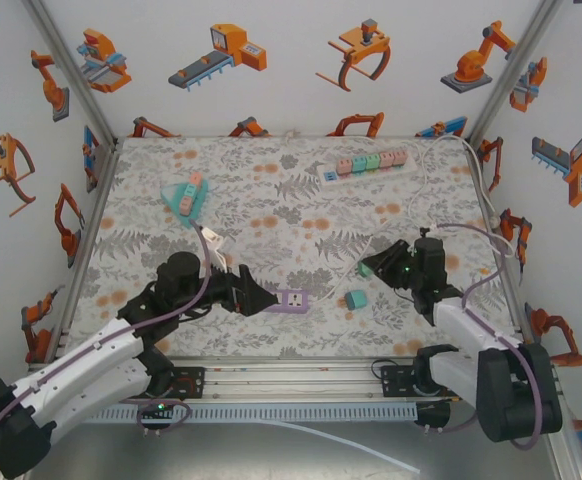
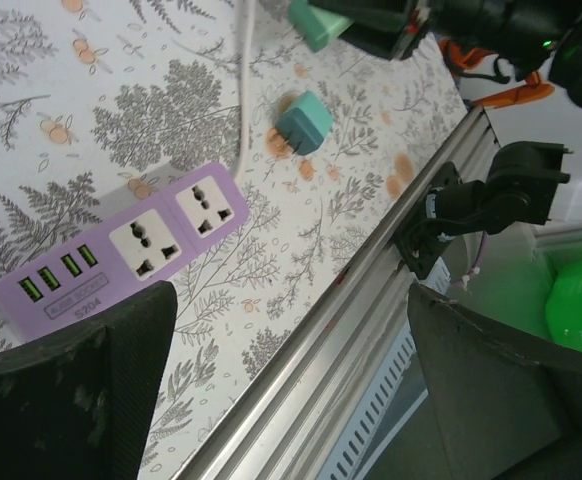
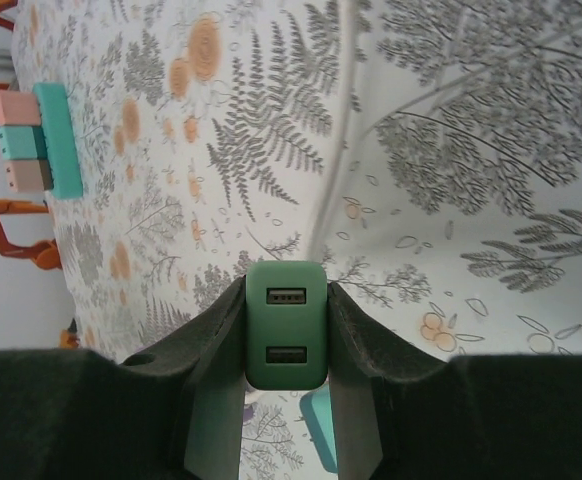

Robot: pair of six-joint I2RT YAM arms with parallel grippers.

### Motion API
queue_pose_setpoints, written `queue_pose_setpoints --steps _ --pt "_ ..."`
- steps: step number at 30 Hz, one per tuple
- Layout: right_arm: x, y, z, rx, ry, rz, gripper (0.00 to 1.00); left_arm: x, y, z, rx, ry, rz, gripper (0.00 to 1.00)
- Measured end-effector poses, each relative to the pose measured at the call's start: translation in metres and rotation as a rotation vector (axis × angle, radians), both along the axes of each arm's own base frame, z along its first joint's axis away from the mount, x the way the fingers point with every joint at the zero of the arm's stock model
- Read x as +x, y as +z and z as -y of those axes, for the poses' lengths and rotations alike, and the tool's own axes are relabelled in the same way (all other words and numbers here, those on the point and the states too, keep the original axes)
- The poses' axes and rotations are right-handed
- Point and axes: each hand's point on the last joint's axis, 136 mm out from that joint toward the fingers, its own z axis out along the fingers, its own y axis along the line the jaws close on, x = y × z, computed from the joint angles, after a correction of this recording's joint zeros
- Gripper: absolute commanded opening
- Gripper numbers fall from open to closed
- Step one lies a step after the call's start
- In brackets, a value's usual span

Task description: Pull the plug off the socket

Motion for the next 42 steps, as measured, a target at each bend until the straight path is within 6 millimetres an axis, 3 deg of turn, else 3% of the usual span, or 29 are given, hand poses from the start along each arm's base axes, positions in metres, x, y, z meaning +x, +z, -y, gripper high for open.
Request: queue_pose_setpoints --steps 3,10,19,28,32,35,38,42 --pt "-0.003 -0.011 0.003 0.017 -0.02 -0.022 0.22 -0.001 0.005 -0.001 -0.014 -0.002 0.023 1.0" --pt "-0.012 -0.036 0.004 0.027 -0.035 -0.077 0.34 -0.001 0.003 -0.002 -0.013 0.003 0.026 0.97" --pt "-0.008 -0.039 0.006 0.06 -0.074 -0.094 0.52 0.005 0.004 -0.008 -0.003 0.054 0.042 0.97" --pt "-0.011 -0.03 0.029 -0.02 -0.189 -0.134 0.65 0.033 -0.008 -0.039 0.073 0.297 0.028 0.97" --pt "-0.012 -0.01 0.041 -0.052 -0.246 -0.095 0.68 0.054 -0.006 -0.05 0.107 0.433 0.034 0.97" --pt "0.001 0.02 0.05 -0.079 -0.292 -0.02 0.73 0.08 0.003 -0.051 0.145 0.526 0.032 0.97" --pt "0.024 0.053 0.063 -0.128 -0.344 0.047 0.77 0.116 0.02 -0.043 0.166 0.604 0.022 0.97" --pt "0.08 0.084 0.097 -0.163 -0.422 0.078 0.75 0.173 0.035 -0.019 0.159 0.665 0.006 0.97"
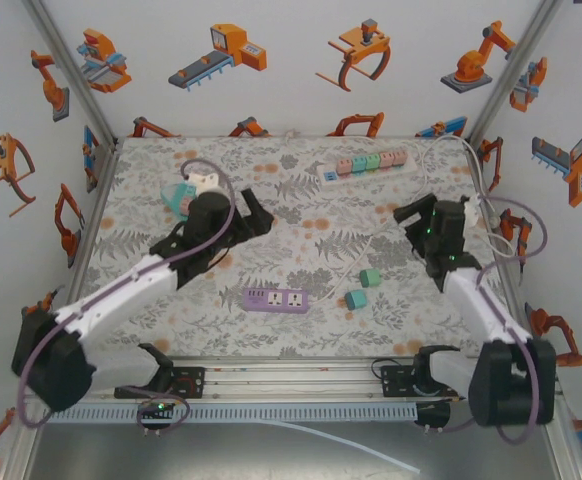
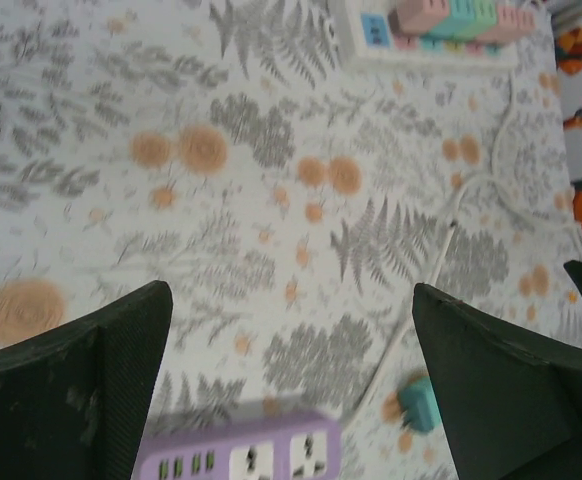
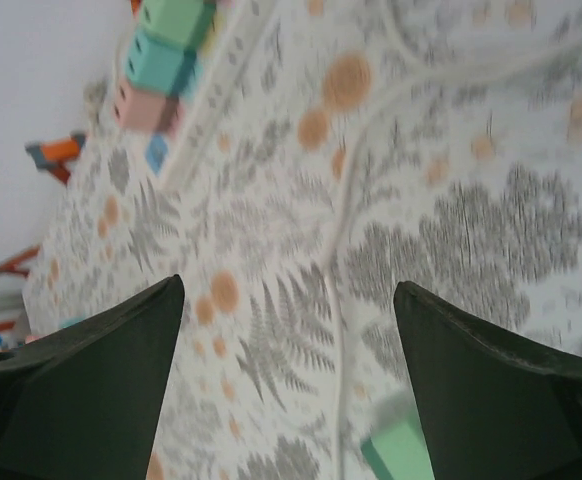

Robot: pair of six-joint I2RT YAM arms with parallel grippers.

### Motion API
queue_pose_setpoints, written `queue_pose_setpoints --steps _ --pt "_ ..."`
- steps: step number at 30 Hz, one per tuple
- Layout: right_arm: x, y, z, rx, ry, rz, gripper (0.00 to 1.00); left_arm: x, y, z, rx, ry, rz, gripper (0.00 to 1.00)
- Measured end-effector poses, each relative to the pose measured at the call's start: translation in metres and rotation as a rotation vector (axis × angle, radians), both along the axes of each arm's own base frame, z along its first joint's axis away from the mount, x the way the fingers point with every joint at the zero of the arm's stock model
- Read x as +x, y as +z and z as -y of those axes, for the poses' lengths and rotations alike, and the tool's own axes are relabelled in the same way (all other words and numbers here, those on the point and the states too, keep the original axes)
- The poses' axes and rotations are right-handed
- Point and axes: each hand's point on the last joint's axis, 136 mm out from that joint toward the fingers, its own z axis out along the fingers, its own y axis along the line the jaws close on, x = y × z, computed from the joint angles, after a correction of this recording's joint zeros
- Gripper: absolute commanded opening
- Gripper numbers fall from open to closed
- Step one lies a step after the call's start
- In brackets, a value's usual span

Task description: Pull the plug off the socket

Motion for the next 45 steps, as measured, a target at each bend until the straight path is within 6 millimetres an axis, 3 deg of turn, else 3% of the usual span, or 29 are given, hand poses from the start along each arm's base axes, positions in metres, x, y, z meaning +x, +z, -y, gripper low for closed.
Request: queue_pose_setpoints --steps 5,10,13,18,22,24,29,32,39,45 --pt "0.083 -0.007 0.047 0.04 -0.04 -0.022 0.66 0.074 -0.005 0.051 -0.013 0.011 -0.006 0.98" --pt "0.16 -0.039 0.08 0.091 -0.021 -0.033 0.62 0.138 -0.027 0.1 -0.05 0.002 0.001 0.95" --pt "0.201 -0.056 0.087 0.097 0.013 -0.023 0.58 0.168 -0.049 0.117 -0.064 0.006 -0.006 0.92" --pt "0.248 -0.083 0.089 0.095 0.071 -0.008 0.55 0.212 -0.092 0.133 -0.12 -0.006 -0.047 0.87" --pt "0.268 -0.104 0.09 0.09 0.095 -0.012 0.49 0.234 -0.123 0.139 -0.15 -0.016 -0.085 0.81" --pt "0.278 -0.103 0.089 0.089 0.113 0.003 0.45 0.241 -0.135 0.144 -0.17 -0.019 -0.103 0.77" --pt "0.286 -0.107 0.083 0.107 0.162 0.016 0.42 0.257 -0.144 0.164 -0.23 -0.04 -0.131 0.69" --pt "0.287 -0.106 0.081 0.101 0.182 0.008 0.41 0.261 -0.149 0.172 -0.252 -0.043 -0.154 0.58" --pt "0.286 -0.105 0.075 0.071 0.213 -0.006 0.39 0.249 -0.158 0.181 -0.303 -0.111 -0.206 0.55" --pt "0.278 -0.104 0.06 0.053 0.226 -0.027 0.38 0.233 -0.161 0.17 -0.32 -0.139 -0.254 0.51"
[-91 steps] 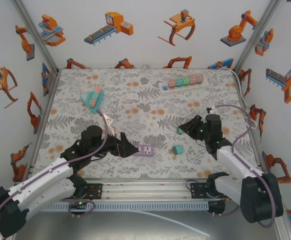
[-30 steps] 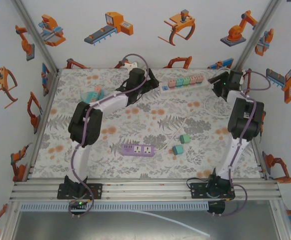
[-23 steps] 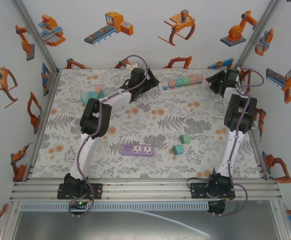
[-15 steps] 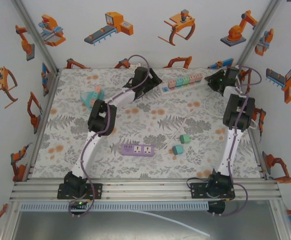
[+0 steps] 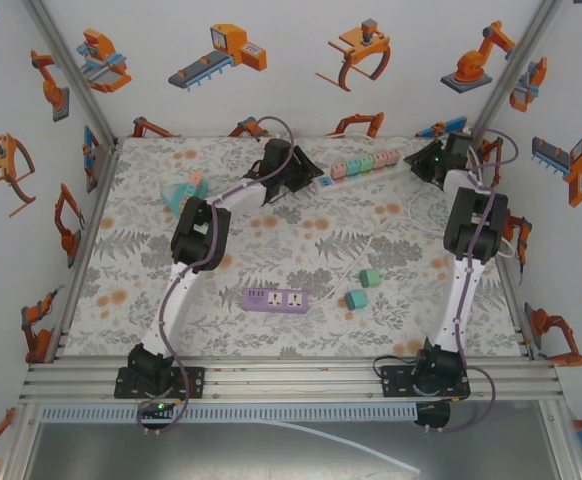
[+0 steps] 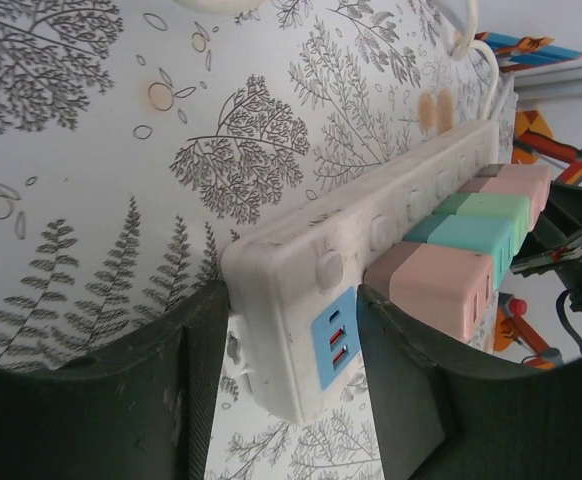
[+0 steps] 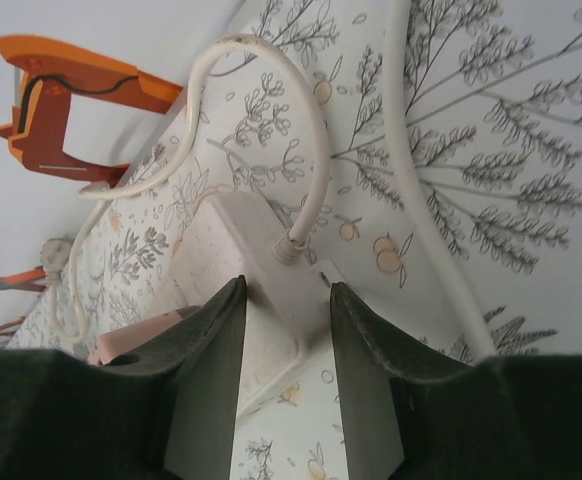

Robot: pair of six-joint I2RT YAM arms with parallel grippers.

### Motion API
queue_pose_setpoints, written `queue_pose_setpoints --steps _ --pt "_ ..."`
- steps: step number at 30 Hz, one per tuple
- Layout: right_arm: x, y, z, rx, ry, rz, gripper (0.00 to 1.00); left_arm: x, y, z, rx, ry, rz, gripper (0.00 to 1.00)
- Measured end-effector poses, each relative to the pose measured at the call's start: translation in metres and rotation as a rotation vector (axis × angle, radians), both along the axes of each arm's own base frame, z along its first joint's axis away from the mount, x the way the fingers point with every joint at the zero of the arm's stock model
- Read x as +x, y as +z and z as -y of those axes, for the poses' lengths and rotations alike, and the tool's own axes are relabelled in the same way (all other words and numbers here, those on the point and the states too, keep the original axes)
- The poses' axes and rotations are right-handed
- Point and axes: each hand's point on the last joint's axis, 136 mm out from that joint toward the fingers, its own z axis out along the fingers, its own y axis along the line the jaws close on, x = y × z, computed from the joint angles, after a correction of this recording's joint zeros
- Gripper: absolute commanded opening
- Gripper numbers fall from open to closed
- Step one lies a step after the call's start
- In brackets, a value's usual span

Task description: Pull the plug off the socket

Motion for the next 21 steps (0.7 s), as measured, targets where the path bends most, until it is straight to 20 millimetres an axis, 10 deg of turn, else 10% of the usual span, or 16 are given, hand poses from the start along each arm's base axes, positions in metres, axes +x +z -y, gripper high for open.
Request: queue_pose_setpoints --steps 9,21 --pt "-0.056 -0.001 -0.037 0.005 0.033 -0.059 0.37 -0.013 -0.008 -0.045 0.058 0.048 -0.078 0.45" --pt "-0.161 -0.002 -0.156 -0.054 0.297 -0.133 0.37 -0.088 -0.012 -0.163 0.171 0.201 -0.173 0.46"
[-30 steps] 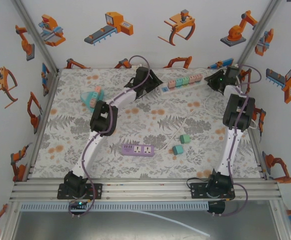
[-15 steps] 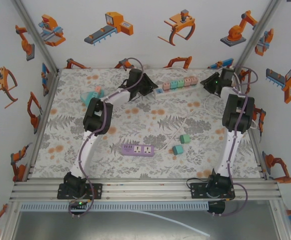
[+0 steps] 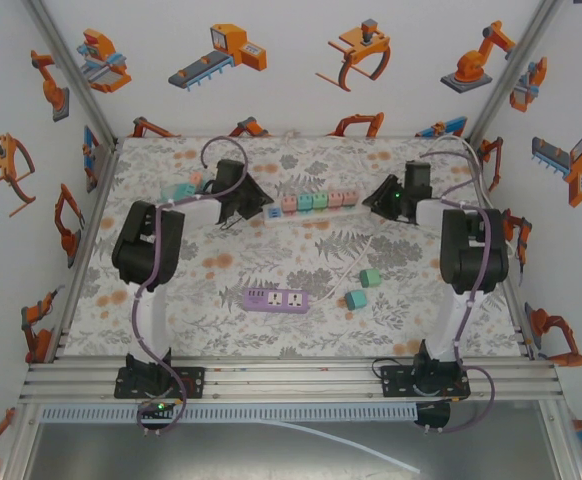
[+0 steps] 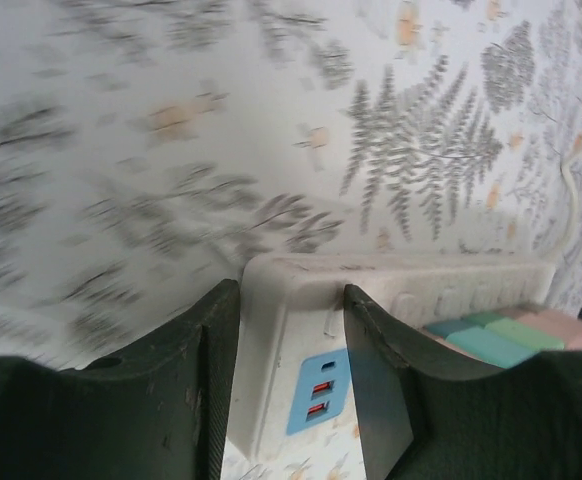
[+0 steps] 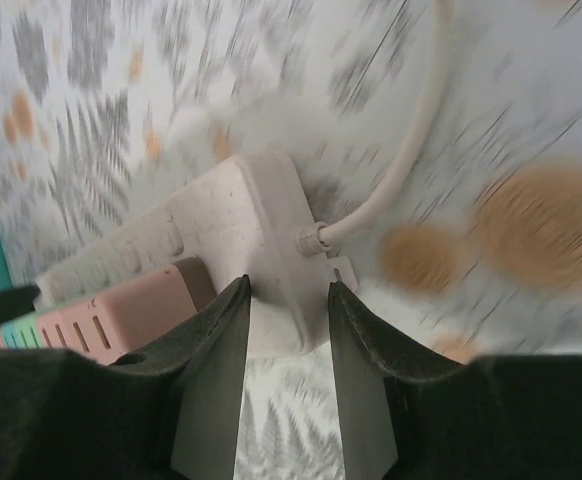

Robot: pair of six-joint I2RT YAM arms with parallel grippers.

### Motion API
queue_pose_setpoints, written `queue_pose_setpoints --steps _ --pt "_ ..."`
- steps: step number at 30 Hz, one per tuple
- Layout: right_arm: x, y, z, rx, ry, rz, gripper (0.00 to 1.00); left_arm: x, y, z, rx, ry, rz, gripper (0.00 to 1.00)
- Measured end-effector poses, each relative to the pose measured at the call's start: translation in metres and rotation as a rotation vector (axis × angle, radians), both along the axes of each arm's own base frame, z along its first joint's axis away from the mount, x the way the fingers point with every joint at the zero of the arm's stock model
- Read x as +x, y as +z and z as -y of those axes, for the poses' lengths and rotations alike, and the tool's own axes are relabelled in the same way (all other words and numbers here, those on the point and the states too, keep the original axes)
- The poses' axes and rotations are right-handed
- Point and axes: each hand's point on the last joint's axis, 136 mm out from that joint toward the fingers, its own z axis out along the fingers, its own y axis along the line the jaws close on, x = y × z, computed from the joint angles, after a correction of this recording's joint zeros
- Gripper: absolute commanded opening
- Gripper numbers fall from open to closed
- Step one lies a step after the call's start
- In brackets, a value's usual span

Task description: Pull the plug off the socket

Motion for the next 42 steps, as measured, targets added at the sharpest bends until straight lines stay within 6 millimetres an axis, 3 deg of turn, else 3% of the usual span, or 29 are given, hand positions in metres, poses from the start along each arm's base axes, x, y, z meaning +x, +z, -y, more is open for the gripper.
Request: queue_pose_setpoints --steps 5,10,20,25,29,32,38,42 --pt "-0.053 -0.001 -0.044 -0.035 0.116 -0.03 0.37 -0.025 0.003 -0.038 0.053 0.069 0.009 0.46" --pt "-0.105 -0.002 -0.072 -0.07 0.201 -0.05 0.38 -0.056 0.004 -0.062 0.094 0.111 0.008 0.46" --pt "-0.155 -0.001 -0.105 -0.13 0.291 -0.035 0.41 -0.107 0.005 -0.094 0.153 0.141 0.005 0.47" --pt "-0.174 0.002 -0.115 -0.142 0.334 -0.035 0.5 -0.132 0.005 -0.1 0.209 0.119 -0.022 0.63" --pt "-0.18 0.029 -0.111 -0.159 0.332 0.02 0.54 -0.142 0.006 -0.093 0.218 0.075 -0.04 0.65" --pt "-0.179 0.063 -0.106 -0.196 0.339 0.107 0.55 -0.149 0.012 -0.094 0.228 0.063 -0.045 0.73" --pt "-0.181 0.125 -0.109 -0.35 0.482 0.378 0.58 -0.158 0.059 -0.099 0.226 0.032 0.057 0.78" --pt "-0.195 0.137 -0.126 -0.473 0.715 0.555 0.54 -0.17 0.084 -0.095 0.251 -0.052 0.132 0.83"
